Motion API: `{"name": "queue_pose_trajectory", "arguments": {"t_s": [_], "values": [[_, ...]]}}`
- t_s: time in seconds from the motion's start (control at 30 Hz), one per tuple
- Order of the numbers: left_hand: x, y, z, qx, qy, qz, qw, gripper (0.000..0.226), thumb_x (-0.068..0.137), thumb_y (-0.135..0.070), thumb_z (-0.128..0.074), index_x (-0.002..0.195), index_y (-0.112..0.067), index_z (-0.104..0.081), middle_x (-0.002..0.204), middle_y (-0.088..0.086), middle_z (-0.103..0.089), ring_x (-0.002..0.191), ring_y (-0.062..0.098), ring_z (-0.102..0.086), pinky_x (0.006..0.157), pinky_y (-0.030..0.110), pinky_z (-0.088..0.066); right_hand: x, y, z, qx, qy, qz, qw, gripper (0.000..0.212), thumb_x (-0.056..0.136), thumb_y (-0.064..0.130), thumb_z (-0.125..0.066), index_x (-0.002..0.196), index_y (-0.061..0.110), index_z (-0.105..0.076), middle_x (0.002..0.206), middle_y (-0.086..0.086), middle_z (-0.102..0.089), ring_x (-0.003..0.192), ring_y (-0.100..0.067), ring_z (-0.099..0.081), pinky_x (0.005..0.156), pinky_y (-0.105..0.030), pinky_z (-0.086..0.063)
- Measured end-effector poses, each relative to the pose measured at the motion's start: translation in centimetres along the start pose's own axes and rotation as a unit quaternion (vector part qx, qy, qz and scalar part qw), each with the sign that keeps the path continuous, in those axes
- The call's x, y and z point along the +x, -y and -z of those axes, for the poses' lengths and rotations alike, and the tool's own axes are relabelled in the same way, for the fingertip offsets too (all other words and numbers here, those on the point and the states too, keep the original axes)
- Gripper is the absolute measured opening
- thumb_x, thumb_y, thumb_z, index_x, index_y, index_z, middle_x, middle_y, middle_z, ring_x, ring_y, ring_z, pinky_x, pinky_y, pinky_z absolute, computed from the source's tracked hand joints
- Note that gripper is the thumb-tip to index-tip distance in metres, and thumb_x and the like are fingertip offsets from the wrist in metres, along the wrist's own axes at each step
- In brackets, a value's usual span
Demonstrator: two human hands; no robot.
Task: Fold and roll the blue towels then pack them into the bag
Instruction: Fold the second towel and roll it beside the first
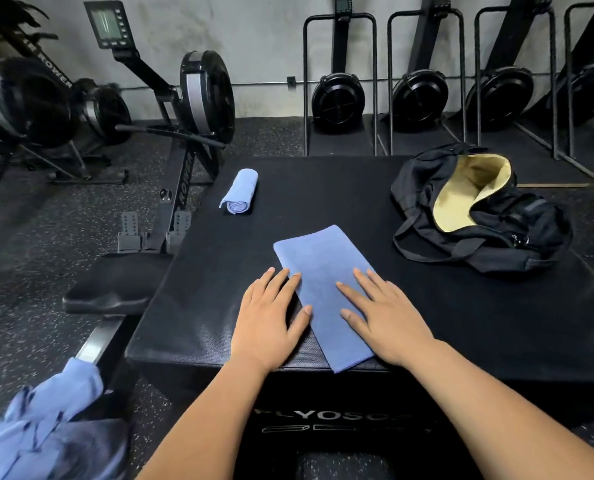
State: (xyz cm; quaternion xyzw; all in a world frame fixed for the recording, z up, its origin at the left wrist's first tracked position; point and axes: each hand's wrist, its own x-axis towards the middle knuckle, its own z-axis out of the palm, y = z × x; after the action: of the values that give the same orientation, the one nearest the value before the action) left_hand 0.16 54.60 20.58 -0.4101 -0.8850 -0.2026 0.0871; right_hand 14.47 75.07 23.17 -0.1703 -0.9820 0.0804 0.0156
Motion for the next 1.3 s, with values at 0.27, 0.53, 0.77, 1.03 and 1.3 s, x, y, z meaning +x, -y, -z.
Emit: {"name": "queue_pose_trajectory", "arguments": {"t_s": [0.27,0.53,0.77,1.03,1.3], "values": [[-0.2,0.4,-0.1,0.002,0.035,-0.064,0.997,0.064,0.100,-0.075,-0.039,0.157,-0.046,-0.042,0.173,-0.009,-0.020,0.163,0.020,-0.004,0.129,0.046,-0.017,2.5,4.9,-1.8,0.020,0.018,-0.159,0.987,0.069,0.105,0.066,-0.010,0.167,0.036,-0.002,0.175,-0.006,0.013,0.160,-0.027,0.019,0.129,-0.048,0.003],[-0.2,0.3,0.0,0.020,0.054,-0.046,0.997,0.063,0.099,-0.076,-0.035,0.156,-0.051,-0.041,0.174,-0.009,-0.018,0.163,0.021,0.003,0.131,0.046,-0.012,-0.9,-2.6,-0.6,-0.038,0.030,-0.005,0.999,0.071,0.100,0.077,-0.006,0.164,0.048,0.000,0.174,0.011,0.015,0.159,-0.016,0.020,0.130,-0.045,0.002],[-0.5,0.0,0.6,-0.045,-0.001,-0.083,0.995,0.041,0.100,-0.056,-0.056,0.136,-0.037,-0.063,0.164,-0.004,-0.035,0.158,0.024,-0.019,0.127,0.042,-0.021,-3.6,-3.2,-1.1,0.056,-0.188,0.163,0.967,0.036,0.092,0.044,-0.068,0.122,0.025,-0.072,0.131,0.009,-0.062,0.124,-0.023,-0.055,0.102,-0.041,-0.044],[-0.6,-0.3,0.9,-0.062,-0.016,-0.090,0.994,0.023,0.097,-0.041,-0.065,0.114,-0.026,-0.066,0.150,-0.001,-0.044,0.145,0.025,-0.034,0.118,0.041,-0.033,-3.8,-3.4,-1.4,0.108,-0.187,0.132,0.967,0.027,0.082,0.042,-0.078,0.103,0.027,-0.069,0.118,0.014,-0.059,0.112,-0.017,-0.055,0.087,-0.034,-0.044],[-0.8,-0.6,1.2,-0.069,-0.017,-0.135,0.988,0.036,0.091,-0.053,-0.072,0.102,-0.019,-0.066,0.152,0.006,-0.045,0.142,0.030,-0.039,0.114,0.043,-0.035,-3.5,-3.8,-2.0,0.138,-0.209,0.108,0.962,0.017,0.092,0.041,-0.076,0.101,0.027,-0.072,0.107,0.013,-0.054,0.102,-0.016,-0.049,0.085,-0.040,-0.045]]}}
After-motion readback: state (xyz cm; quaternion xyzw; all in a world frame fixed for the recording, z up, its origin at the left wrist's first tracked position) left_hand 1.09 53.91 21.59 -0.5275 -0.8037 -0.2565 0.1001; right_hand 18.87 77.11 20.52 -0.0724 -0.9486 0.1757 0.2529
